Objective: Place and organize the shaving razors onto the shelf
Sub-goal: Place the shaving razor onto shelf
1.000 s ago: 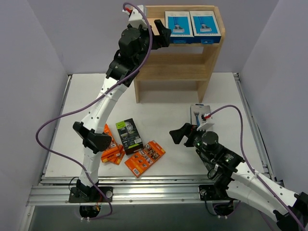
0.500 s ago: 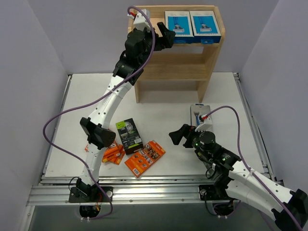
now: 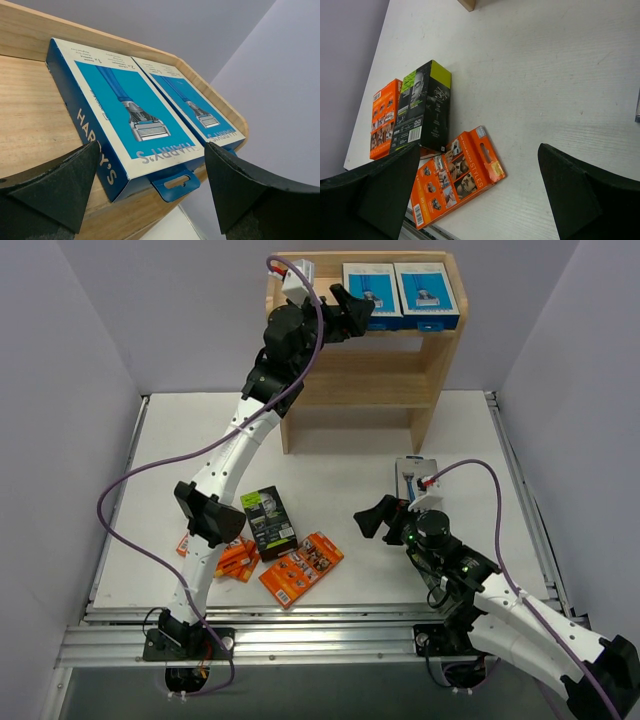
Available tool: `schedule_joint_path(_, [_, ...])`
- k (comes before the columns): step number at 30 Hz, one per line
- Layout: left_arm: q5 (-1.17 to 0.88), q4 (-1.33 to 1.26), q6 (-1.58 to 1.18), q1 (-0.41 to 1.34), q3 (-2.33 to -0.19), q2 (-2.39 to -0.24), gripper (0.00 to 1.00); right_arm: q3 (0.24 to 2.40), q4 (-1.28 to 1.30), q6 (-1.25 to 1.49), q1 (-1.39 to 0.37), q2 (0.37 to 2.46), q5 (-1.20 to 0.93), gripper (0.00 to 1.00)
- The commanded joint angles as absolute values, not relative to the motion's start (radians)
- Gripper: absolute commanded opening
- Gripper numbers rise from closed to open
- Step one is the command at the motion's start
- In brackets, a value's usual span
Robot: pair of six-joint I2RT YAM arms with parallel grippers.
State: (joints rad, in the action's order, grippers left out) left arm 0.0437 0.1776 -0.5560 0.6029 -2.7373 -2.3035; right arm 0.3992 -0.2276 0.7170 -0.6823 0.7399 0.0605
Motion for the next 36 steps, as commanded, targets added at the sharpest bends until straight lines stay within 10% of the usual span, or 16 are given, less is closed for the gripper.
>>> schedule_joint_path(1, [0.023, 0.118, -0.591, 0.615, -2.787, -2.332, 0.95, 0.384, -0.261, 0.718, -0.667, 0.744, 0.044, 1.00])
schedule_joint_path(36, [0.054, 0.216, -0.627, 0.552, -2.688, -2.273, 0.96, 0.361, -0.224, 0.719, -0.640, 0.716, 0.040, 1.00])
